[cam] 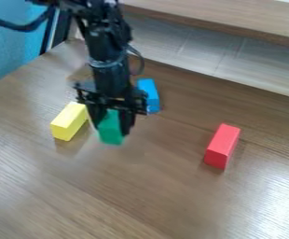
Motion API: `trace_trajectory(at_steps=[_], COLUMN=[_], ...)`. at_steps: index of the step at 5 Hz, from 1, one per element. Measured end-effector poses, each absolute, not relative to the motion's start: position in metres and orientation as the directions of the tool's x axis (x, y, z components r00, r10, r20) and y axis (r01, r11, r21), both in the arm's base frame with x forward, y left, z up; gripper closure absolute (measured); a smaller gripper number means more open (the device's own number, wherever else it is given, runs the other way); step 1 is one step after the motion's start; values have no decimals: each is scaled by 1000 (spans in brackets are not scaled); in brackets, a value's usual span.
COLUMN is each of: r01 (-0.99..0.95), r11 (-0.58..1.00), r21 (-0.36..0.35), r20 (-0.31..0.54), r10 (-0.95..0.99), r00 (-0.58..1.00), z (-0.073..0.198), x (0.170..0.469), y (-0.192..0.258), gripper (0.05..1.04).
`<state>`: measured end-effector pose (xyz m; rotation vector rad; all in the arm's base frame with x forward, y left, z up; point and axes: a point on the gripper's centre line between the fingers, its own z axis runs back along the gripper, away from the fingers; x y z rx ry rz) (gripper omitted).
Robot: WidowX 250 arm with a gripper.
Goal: Pick the green block and put it on the table
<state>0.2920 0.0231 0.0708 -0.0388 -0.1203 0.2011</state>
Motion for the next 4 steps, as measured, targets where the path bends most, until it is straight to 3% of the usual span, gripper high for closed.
trace_trajectory(at_steps=[2,4], r01=[-29,34], r11=[999,999], r21=[-42,-18], r20=[87,24], r10=[32,-33], r00=[996,999], z=[66,54], x=[286,279], y=[-13,-16], gripper=[498,498])
